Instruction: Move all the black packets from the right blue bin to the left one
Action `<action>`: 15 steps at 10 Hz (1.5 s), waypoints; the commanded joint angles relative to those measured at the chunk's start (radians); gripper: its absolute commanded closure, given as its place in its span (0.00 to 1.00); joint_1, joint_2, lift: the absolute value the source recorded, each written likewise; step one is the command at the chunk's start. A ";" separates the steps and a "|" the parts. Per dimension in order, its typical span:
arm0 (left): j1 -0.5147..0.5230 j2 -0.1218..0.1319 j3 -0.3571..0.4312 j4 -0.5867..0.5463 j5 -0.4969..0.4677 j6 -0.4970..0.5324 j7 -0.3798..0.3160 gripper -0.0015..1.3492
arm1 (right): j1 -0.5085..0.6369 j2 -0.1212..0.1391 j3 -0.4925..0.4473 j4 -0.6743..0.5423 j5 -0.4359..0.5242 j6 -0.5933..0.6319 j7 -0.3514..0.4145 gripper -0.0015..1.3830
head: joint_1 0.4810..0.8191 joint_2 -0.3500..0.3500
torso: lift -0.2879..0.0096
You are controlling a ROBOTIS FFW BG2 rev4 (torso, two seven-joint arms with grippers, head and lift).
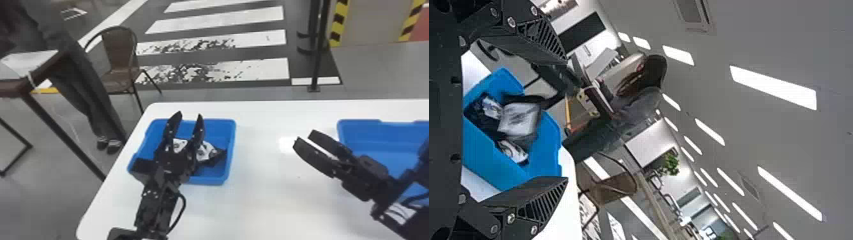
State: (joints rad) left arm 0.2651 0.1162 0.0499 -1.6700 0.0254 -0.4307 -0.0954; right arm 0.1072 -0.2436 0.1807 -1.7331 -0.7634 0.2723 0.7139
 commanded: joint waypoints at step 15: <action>0.523 -0.099 0.088 -0.565 0.046 0.180 0.029 0.26 | 0.536 0.165 -0.350 -0.438 0.512 -0.277 -0.372 0.15 | 0.63 0.58 | 0.50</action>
State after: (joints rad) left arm 0.7895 0.0162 0.1401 -2.2342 0.0720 -0.2495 -0.0659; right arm 0.6430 -0.0782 -0.1694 -2.1711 -0.2506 -0.0052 0.3421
